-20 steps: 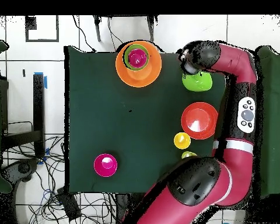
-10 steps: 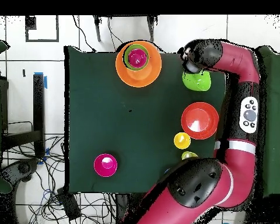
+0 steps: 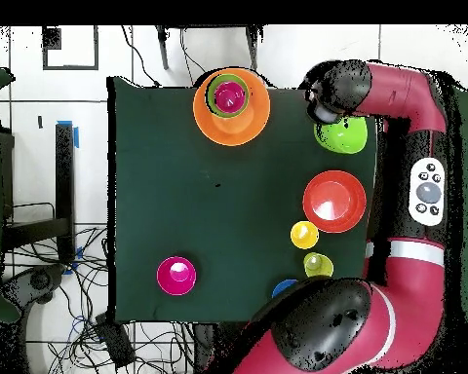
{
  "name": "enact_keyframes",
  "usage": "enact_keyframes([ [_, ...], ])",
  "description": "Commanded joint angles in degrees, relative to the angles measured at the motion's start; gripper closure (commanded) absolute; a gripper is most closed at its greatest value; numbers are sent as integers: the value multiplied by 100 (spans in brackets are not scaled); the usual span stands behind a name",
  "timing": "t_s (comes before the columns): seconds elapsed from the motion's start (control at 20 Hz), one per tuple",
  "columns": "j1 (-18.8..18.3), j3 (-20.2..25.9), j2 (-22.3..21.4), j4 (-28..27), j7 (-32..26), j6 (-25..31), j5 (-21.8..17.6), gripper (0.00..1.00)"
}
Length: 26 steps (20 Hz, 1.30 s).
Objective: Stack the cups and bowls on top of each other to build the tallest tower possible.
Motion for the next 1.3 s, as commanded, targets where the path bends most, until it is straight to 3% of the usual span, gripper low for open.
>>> enact_keyframes([
  [0.05, 515, -541, -1057, 855, -1948, -153, -656, 100],
  [0.3, 694, -633, -1396, 1042, -2237, -317, -806, 100],
  [0.6, 949, -870, -1764, 1526, -1928, -1328, -1143, 100],
  [0.8, 826, -636, -1727, 1773, -1983, -1423, -788, 100],
  [1.3, 947, -523, -1836, 2362, -1781, -1799, -660, 100],
])
